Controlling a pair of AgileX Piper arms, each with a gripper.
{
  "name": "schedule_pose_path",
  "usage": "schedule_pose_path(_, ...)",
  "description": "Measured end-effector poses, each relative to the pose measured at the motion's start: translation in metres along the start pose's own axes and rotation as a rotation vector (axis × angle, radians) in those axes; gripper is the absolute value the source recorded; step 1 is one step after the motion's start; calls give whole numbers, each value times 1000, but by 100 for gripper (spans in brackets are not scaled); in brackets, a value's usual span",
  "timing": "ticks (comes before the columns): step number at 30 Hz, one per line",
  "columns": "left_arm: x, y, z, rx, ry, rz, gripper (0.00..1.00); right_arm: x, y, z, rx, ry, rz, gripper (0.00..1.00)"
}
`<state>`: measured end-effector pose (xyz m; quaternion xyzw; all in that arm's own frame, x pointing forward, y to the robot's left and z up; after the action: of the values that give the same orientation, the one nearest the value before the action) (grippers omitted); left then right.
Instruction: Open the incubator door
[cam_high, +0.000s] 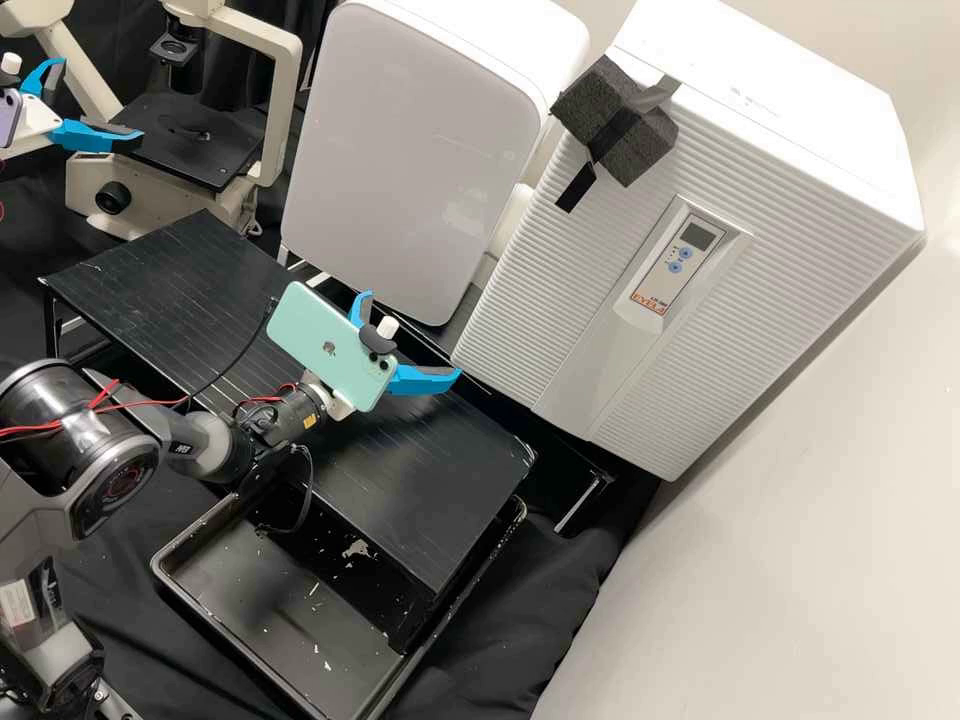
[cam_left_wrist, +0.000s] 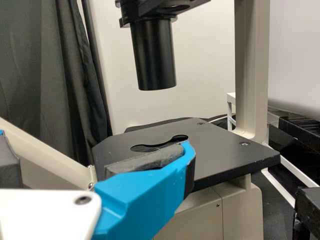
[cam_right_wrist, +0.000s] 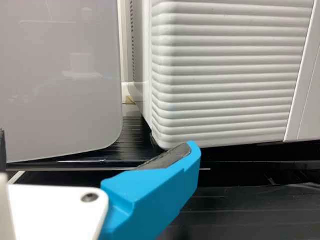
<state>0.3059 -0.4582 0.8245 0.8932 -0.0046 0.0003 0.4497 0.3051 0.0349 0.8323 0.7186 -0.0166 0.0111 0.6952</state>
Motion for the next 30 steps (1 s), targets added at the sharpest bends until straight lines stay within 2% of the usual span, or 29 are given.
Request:
schedule_pose_path(17, 0, 0, 0, 0, 0, 0, 100, -2, 5, 1, 0, -3, 18, 100)
schedule_pose_path(23, 0, 0, 0, 0, 0, 0, 100, -14, 37, -14, -3, 39, 134, 100)
schedule_pose_path(28, 0, 0, 0, 0, 0, 0, 100, -20, 72, -45, 17, 126, 270, 100)
schedule_pose_path(30, 0, 0, 0, 0, 0, 0, 100, -18, 83, -57, 30, 135, 309, 100)
